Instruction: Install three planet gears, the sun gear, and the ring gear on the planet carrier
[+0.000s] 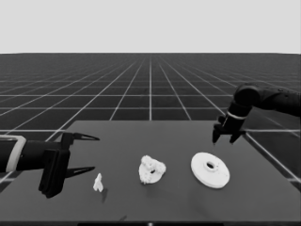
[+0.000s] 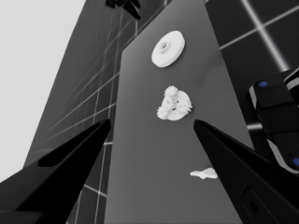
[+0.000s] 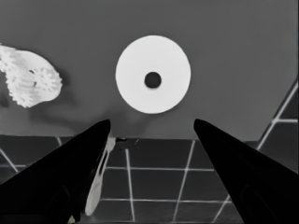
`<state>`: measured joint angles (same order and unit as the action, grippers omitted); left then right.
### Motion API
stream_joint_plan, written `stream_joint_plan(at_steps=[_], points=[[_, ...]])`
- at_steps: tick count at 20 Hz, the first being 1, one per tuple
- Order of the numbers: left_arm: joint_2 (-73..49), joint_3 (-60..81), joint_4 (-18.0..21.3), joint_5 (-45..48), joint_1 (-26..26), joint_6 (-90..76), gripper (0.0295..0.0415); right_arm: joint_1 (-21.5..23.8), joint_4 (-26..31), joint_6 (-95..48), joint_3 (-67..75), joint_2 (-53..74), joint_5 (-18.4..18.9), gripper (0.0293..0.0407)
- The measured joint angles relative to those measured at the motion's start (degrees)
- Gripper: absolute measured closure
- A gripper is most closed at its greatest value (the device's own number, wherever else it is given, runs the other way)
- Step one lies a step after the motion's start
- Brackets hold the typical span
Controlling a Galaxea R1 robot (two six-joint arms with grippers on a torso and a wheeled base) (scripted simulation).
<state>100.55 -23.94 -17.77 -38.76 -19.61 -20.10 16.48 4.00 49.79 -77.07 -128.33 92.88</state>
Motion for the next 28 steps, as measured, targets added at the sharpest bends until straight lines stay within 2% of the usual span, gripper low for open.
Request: stream_joint_plan(at_steps=[3,4,5,6,7,12,13,14,23,24,25,26,28], points=[[0.0,0.0,0.0,0.0,0.0,0.0,0.0326,-0.1,0.0,0.1,-2.4,-1.2,0.6,0.0315],[0.0,0.0,0.0,0.0,0.0,0.0,0.0326,-8.2,-7.6,0.5,-0.8,-0.5,-5.7,0.0315],[0.0,0.0,0.0,0.0,0.0,0.0,0.0326,-15.4,-12.3,0.3,-2.2,-1.1,-9.5,0.0315],[0.0,0.0,0.0,0.0,0.0,0.0,0.0326,-19.3,-14.9,-0.3,-4.5,-2.3,-11.8,0.0315],[0.0,0.0,0.0,0.0,0.0,0.0,0.0326,-21.4,-16.2,-0.9,-6.3,-3.2,-13.2,0.0315],[0.0,0.0,0.0,0.0,0.0,0.0,0.0326,-23.8,-17.7,-1.8,-9.2,-4.6,-15.1,0.0315],[0.0,0.0,0.0,0.0,0.0,0.0,0.0326,-23.9,-17.7,-1.8,-9.3,-4.7,-15.2,0.0315],[0.0,0.0,0.0,0.0,0.0,0.0,0.0326,-23.9,-17.8,-1.8,-9.4,-4.7,-15.2,0.035],[0.0,0.0,0.0,0.0,0.0,0.0,0.0326,-23.9,-17.8,-1.8,-9.4,-4.7,-15.3,0.0352],[0.0,0.0,0.0,0.0,0.0,0.0,0.0326,-17.7,-11.8,0.6,-1.8,-1.1,-8.4,0.0351],[0.0,0.0,0.0,0.0,0.0,0.0,0.0326,-10.2,-7.1,1.3,0.2,0.0,-4.5,0.0351],[0.0,0.0,0.0,0.0,0.0,0.0,0.0326,-5.7,-4.1,1.1,-0.2,-0.2,-2.3,0.0352],[0.0,0.0,0.0,0.0,0.0,0.0,0.0326,-1.9,-1.4,0.5,-1.8,-0.9,-0.3,0.0352]])
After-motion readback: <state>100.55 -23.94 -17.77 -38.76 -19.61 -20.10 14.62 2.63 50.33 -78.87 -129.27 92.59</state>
